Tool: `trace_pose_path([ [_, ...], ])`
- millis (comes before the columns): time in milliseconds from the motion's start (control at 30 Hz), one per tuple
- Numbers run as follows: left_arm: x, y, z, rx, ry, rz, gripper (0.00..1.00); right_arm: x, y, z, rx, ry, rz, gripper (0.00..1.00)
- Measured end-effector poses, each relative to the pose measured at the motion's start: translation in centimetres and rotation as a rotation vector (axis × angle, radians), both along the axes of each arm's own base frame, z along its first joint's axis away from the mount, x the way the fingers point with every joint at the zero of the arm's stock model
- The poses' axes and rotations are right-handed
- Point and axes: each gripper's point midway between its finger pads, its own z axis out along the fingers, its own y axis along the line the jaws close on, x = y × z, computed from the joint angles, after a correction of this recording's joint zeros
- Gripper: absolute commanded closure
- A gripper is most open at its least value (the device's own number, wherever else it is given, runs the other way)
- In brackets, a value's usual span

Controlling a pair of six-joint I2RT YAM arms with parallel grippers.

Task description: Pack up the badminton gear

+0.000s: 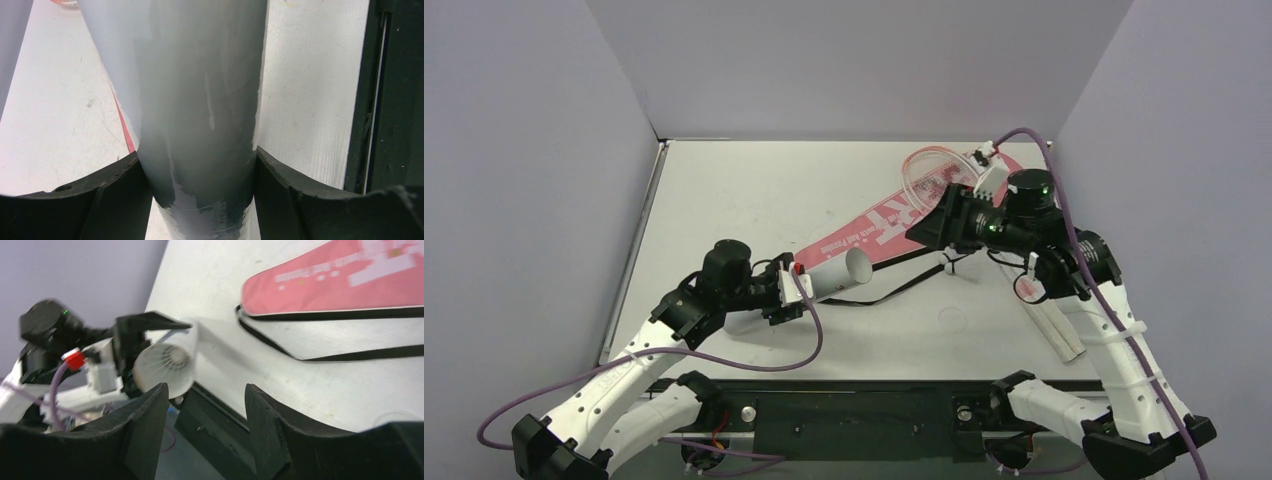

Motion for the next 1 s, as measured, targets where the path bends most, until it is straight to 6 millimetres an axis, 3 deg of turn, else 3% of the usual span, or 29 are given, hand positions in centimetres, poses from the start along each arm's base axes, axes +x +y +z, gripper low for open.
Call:
trace_pose_path([
  [67,0.0,0.0,0.0,-0.001,-0.001,0.000,0.85,1.6,-2.1,-0.7,-0.014,0.007,-0.080,0.46],
  [133,0.0,0.0,0.1,-0.001,-0.002,0.000,0.85,3.7,-5.1,-3.1,-0.065,0.038,-0.205,0.47],
  [267,0.0,0.0,0.1,-0.003,-0.002,0.000,0.85,7.2,-11.9,-12.4,-0.272,0.242,-0.495,0.47],
  [333,0.0,0.0,0.1,-0.003,-0.002,0.000,0.85,8.1,-14.2,-17.1,-0.361,0.361,-0.593,0.46],
  [433,0.0,0.0,0.1,-0.004,-0.004,0.000,0.85,8.2,-16.7,-21.5,-0.438,0.473,-0.702,0.46],
  [500,0.0,0.0,0.2,-0.005,-0.006,0.000,0.85,8.4,-18.1,-22.7,-0.464,0.501,-0.763,0.46],
  [700,-0.1,0.0,0.4,-0.010,-0.013,0.000,0.85,10.8,-20.6,-23.4,-0.443,0.462,-0.887,0.46],
  [1000,-0.1,0.1,0.4,-0.010,-0.014,0.000,0.85,10.8,-20.1,-27.8,-0.418,0.529,-0.883,0.46],
])
